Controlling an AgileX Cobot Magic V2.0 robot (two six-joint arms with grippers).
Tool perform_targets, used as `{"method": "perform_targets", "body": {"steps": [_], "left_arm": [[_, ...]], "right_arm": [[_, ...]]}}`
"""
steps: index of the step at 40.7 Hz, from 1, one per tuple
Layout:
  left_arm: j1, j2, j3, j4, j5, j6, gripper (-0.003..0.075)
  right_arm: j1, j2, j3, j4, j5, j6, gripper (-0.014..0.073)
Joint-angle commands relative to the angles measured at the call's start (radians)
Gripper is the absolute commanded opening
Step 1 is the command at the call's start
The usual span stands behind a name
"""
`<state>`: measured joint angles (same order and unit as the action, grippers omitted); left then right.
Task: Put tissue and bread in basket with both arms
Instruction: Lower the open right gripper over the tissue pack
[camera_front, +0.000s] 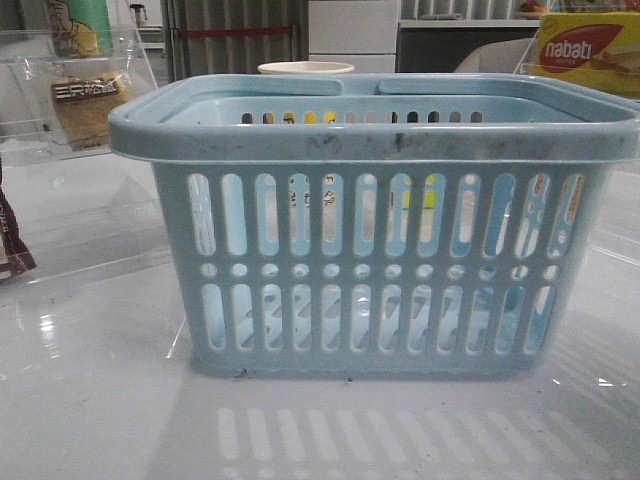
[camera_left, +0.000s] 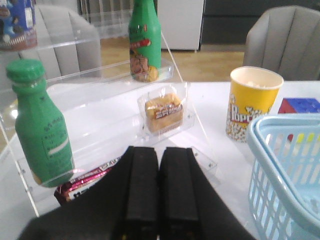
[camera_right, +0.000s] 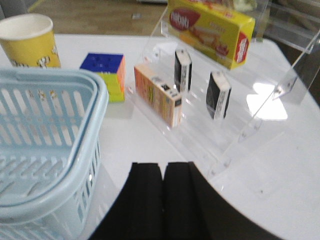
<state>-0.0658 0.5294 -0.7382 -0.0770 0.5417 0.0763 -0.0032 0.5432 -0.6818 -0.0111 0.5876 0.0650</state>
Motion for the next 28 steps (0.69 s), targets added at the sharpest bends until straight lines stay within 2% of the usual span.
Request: {"method": "perform_targets", "body": {"steps": [1, 10, 14, 17, 22, 23, 25, 28], "left_arm": [[-0.008, 0.052, -0.024, -0.008, -0.026, -0.008, 0.0099], [-0.008, 0.157, -0.024, -0.008, 0.0, -0.008, 0.0099], [-0.008, 0.2, -0.024, -0.006, 0.002, -0.008, 0.0125], [-0.008, 0.226, -0.024, -0.005, 0.0, -0.003, 0.0218], [-0.008, 0.263, -0.024, -0.001, -0.004, -0.002, 0.0494], [-0.008, 0.269, -0.024, -0.001, -0.004, -0.002, 0.0526], [-0.008, 0.278, -0.024, -0.001, -0.008, -0.002, 0.0551], [-0.008, 0.29, -0.024, -0.001, -0.013, -0.002, 0.0549]], "right_arm": [[-0.006, 0.07, -0.03, -0.014, -0.049, -0.003, 0.0036], [-0.006, 0.223, -0.019, -0.014, -0.025, -0.003, 0.0038], [-0.006, 0.288, -0.019, -0.014, -0.002, -0.003, 0.008], [-0.006, 0.332, -0.02, -0.014, 0.005, -0.003, 0.0176], [-0.006, 0.396, -0.02, -0.014, -0.003, -0.003, 0.044], [-0.006, 0.406, -0.02, -0.014, -0.007, -0.003, 0.0477], [-0.006, 0.424, -0.021, -0.014, -0.021, -0.003, 0.0517], [-0.011, 0.446, -0.033, -0.014, -0.036, 0.002, 0.0509]]}}
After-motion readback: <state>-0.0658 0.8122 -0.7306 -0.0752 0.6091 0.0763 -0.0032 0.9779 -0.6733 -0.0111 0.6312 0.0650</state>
